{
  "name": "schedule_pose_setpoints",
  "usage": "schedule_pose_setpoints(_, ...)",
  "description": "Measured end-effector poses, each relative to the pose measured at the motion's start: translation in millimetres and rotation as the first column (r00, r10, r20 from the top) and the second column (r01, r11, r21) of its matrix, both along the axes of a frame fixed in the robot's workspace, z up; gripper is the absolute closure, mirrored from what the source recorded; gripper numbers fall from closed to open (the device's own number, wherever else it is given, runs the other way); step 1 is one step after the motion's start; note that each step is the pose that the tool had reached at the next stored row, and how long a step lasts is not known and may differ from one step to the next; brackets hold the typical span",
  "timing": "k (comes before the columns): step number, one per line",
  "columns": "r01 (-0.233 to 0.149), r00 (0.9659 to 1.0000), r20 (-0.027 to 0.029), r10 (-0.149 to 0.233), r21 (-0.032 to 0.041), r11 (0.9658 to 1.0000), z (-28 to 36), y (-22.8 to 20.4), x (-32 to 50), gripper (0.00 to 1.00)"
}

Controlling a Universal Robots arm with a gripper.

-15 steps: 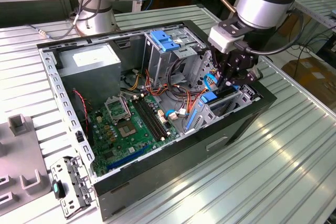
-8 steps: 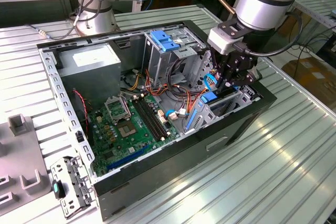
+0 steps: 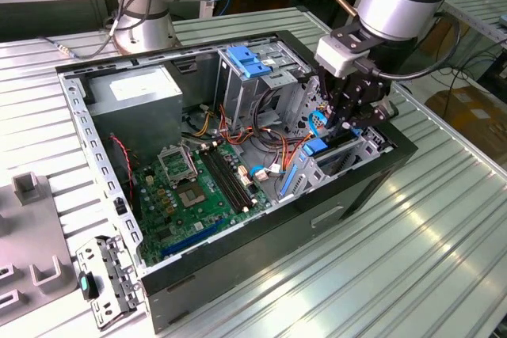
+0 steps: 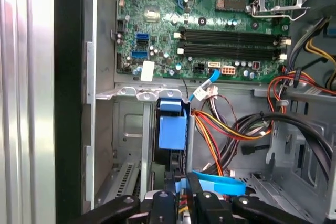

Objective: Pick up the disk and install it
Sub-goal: 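Insert the second disk wire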

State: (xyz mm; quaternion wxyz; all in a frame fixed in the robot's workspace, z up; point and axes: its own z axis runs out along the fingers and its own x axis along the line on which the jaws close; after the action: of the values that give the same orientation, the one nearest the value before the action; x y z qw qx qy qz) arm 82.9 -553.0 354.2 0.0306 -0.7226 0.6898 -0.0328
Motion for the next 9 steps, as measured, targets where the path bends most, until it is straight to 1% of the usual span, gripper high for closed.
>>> schedule_pose_setpoints(2, 0.0, 1.0, 0.0, 0.0, -0.0001, 1.0, 3.9, 0.1, 0.0, 0.76)
schedule_pose_setpoints(4, 0.0, 1.0, 0.0, 0.0, 0.0003, 1.0, 4.3, 0.1, 0.0, 0.76)
schedule_pose_setpoints(5, 0.0, 1.0, 0.0, 0.0, 0.0, 1.0, 4.6, 0.1, 0.0, 0.78)
schedule_pose_setpoints(6, 0.0, 1.0, 0.0, 0.0, 0.0, 1.0, 4.7, 0.1, 0.0, 0.89)
schedule_pose_setpoints(9, 0.0, 1.0, 0.0, 0.0, 0.0, 1.0, 4.9, 0.1, 0.0, 0.89)
